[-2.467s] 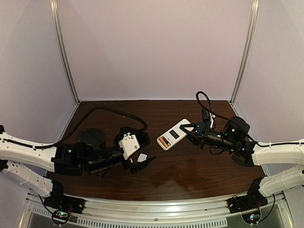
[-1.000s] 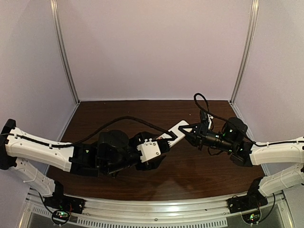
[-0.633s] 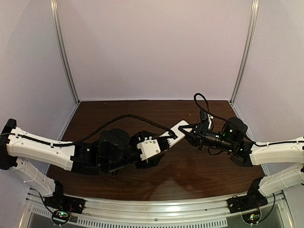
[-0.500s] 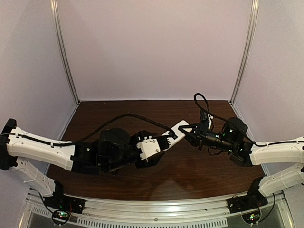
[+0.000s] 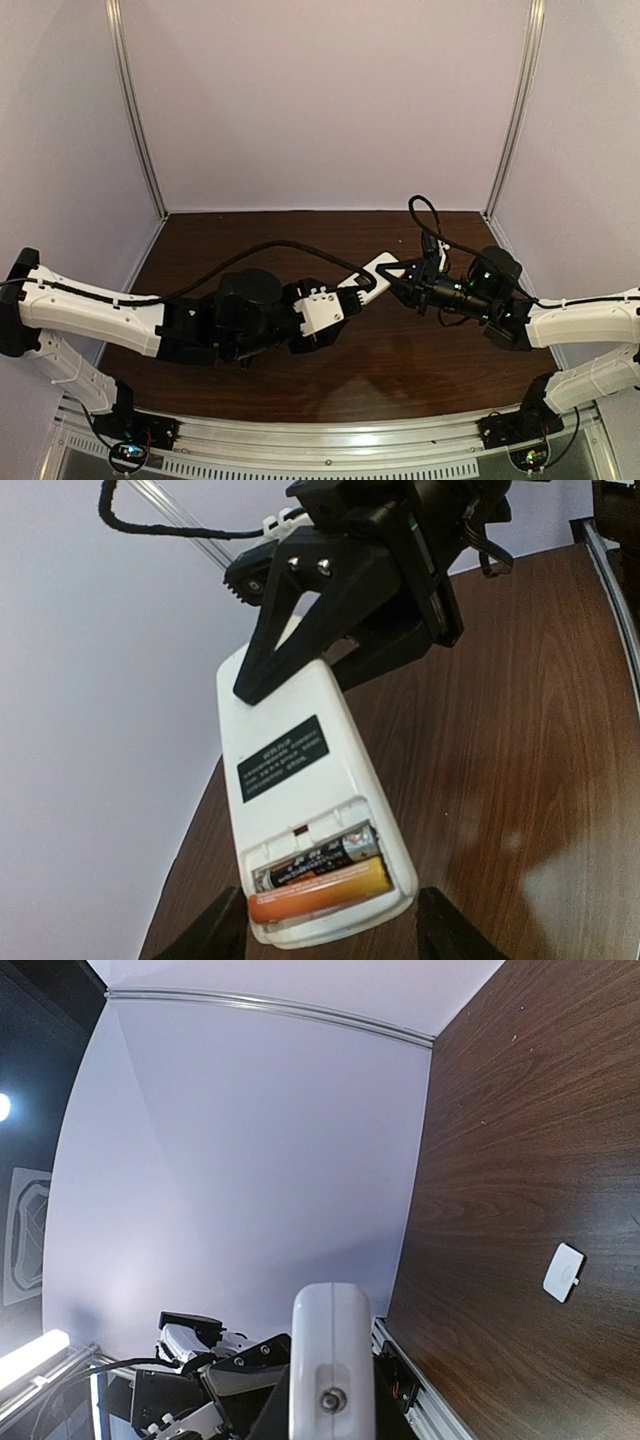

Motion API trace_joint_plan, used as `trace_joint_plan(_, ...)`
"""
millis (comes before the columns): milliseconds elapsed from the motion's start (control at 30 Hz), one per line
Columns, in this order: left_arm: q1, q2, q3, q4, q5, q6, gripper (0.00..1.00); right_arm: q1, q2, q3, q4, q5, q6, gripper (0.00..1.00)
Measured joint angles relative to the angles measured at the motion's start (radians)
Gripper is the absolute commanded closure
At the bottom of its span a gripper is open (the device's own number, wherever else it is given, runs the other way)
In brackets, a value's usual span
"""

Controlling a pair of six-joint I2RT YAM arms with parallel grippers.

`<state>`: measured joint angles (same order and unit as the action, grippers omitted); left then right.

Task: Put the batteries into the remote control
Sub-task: Load the battery into the battery compartment.

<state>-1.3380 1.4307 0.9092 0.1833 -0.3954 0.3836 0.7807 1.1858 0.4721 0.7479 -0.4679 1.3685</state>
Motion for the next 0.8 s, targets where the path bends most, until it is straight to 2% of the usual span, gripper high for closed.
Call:
trace_joint_plan(333, 0.001, 0.041, 0.019, -0.042, -0.025, 0.035, 0.49, 0.000, 0.029, -0.023, 0.020, 0.002, 0.045, 1.00)
trace_joint_plan(500, -0.013, 0.076, 0.024, -0.047, -0.082, 0.074, 0.51, 0.000, 0.062, -0.040, 0.048, 0.002, 0.097, 1.00)
trace_joint_plan(800, -0.037, 0.109, 0.034, -0.039, -0.161, 0.149, 0.60, -0.001, 0.102, -0.080, 0.141, 0.000, 0.196, 1.00)
